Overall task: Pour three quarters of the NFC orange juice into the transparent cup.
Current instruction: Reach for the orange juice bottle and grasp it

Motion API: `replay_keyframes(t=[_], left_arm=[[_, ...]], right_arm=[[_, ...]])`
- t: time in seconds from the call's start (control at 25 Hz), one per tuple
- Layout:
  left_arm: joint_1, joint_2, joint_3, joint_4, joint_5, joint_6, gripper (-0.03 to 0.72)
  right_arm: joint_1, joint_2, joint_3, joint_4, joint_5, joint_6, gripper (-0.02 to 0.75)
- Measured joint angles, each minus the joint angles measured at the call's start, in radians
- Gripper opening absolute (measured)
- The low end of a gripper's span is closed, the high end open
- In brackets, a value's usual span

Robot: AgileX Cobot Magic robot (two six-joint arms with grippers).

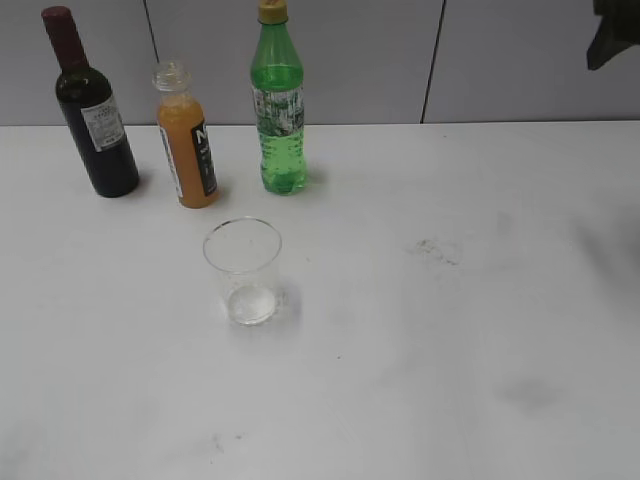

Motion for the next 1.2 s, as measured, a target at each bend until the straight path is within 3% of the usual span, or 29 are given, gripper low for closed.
replay_keyframes(t=[0.28, 0.52, 1.0, 1.2], left_arm=[[0.000, 0.000, 0.000, 0.000, 0.000, 0.000, 0.238], [0.000, 0.000, 0.000, 0.000, 0.000, 0.000, 0.238], [0.000, 0.000, 0.000, 0.000, 0.000, 0.000, 0.238], [0.000, 0.000, 0.000, 0.000, 0.000, 0.000, 0.238]], right_arm=[[-0.007, -0.090, -0.057, 0.063, 0.257, -0.076, 0.593], [-0.007, -0.303, 0.002, 0.072, 0.298, -0.080, 0.593], [-0.007, -0.933, 0.648, 0.072, 0.123, -0.083, 0.592], [-0.007, -1.136, 0.820, 0.072, 0.116, -0.083, 0.592]])
